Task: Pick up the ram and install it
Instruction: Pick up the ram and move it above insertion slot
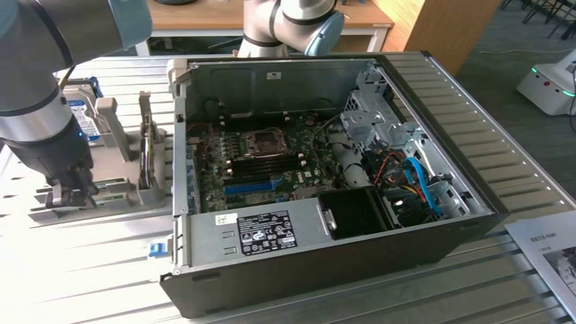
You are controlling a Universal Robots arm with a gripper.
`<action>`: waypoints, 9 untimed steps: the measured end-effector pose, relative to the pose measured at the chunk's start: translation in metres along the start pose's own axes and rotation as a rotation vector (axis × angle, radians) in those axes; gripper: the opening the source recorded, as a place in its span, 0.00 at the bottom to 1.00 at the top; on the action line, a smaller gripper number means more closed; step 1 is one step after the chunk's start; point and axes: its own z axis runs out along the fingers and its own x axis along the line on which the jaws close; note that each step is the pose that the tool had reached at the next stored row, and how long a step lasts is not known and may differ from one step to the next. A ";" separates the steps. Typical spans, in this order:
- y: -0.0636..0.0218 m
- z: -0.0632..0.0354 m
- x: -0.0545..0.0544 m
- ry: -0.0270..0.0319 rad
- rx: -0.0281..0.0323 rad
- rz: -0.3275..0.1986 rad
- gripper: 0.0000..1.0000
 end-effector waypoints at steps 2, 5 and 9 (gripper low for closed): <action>-0.0002 0.0000 0.000 0.0000 0.0000 0.000 0.32; -0.0003 -0.0001 0.000 0.0002 -0.0002 0.000 0.32; -0.0004 -0.0001 -0.001 0.0001 -0.0002 0.000 0.32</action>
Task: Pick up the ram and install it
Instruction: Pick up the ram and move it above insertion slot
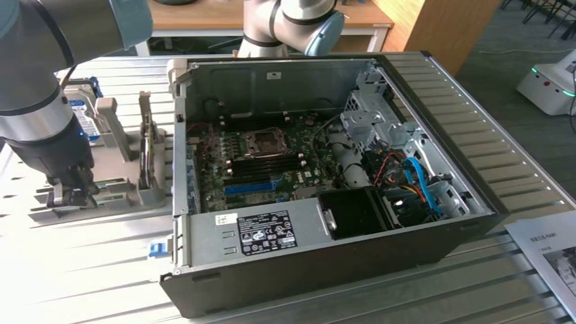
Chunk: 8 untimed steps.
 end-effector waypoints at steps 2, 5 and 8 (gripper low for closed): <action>0.0000 0.0001 -0.001 -0.0001 0.0000 0.000 0.32; 0.0000 0.0001 -0.001 0.0001 -0.0001 0.000 0.32; 0.0000 0.0001 -0.002 0.0000 0.0000 0.000 0.32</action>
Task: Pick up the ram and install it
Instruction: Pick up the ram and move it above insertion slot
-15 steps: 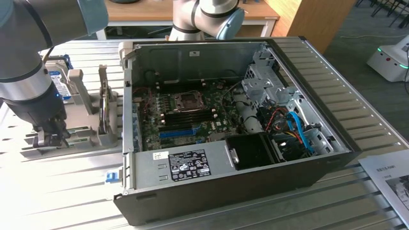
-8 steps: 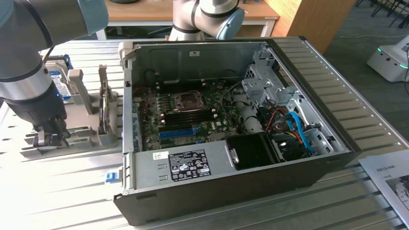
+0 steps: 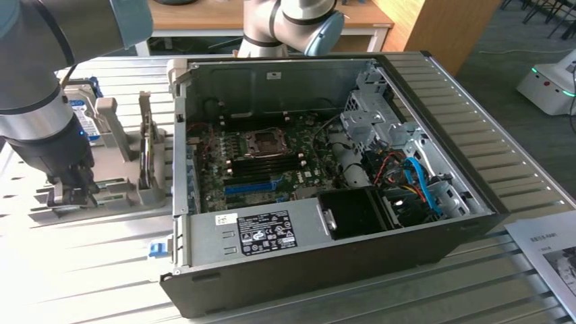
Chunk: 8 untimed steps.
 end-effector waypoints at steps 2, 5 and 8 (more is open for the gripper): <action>0.0000 0.0004 0.000 0.0000 0.0000 0.000 0.32; -0.0001 0.0024 0.000 0.0000 0.0000 0.000 0.32; -0.0002 0.0046 0.000 0.0001 0.0000 0.000 0.32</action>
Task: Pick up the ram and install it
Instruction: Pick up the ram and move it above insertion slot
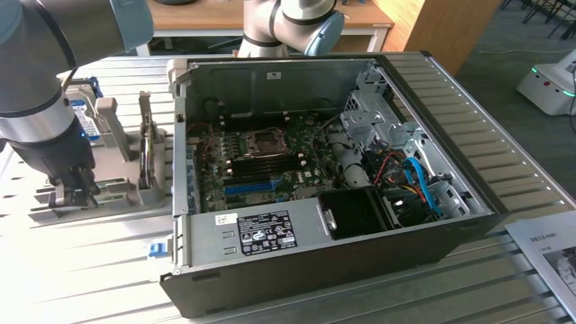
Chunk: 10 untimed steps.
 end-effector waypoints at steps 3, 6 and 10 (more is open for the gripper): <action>-0.0001 0.0018 0.000 0.0000 0.0000 0.000 0.32; -0.0001 0.0020 0.000 0.0001 -0.0001 0.000 0.32; -0.0001 0.0022 0.000 -0.0001 0.0002 0.000 0.32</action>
